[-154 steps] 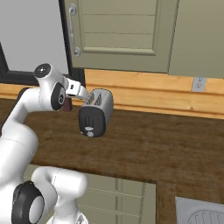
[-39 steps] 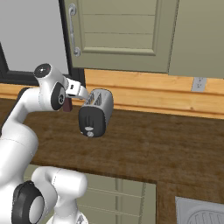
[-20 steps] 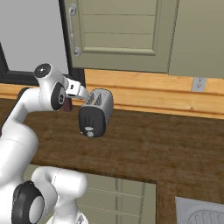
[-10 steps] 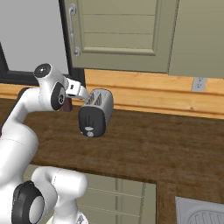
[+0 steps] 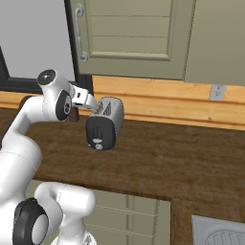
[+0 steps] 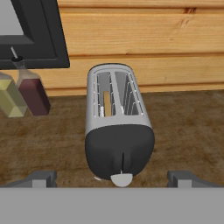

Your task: Start the toaster. Once the lever pops up, take the bread to the plate on the dining counter.

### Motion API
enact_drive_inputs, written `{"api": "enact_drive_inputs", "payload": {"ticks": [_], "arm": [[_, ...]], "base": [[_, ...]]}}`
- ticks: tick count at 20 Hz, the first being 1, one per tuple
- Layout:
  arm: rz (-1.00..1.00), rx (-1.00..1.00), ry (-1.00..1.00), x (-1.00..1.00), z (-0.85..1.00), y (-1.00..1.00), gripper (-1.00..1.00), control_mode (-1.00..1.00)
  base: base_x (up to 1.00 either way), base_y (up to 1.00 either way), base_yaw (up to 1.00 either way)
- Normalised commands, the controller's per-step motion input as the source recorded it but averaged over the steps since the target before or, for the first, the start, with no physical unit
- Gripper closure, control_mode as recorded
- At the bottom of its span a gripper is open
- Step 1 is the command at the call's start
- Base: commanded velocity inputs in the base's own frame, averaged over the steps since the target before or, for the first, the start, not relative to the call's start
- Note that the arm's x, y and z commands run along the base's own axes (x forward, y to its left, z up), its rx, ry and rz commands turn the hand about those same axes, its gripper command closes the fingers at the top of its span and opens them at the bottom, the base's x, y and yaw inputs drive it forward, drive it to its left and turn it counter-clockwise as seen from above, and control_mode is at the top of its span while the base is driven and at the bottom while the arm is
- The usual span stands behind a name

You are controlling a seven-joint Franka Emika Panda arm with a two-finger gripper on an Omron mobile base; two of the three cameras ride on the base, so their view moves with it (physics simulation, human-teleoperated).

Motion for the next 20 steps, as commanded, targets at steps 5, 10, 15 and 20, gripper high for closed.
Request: {"api": "enact_drive_inputs", "payload": {"ticks": [5,10,15,20], "arm": [[0.00,0.00,0.00,0.00,0.00,0.00,-1.00,-1.00],[0.00,0.00,0.00,0.00,0.00,0.00,-1.00,-1.00],[0.00,0.00,0.00,0.00,0.00,0.00,-1.00,-1.00],[0.00,0.00,0.00,0.00,0.00,0.00,-1.00,-1.00]], "base": [[0.00,0.00,0.00],[0.00,0.00,0.00],[0.00,0.00,0.00],[0.00,0.00,0.00]]}}
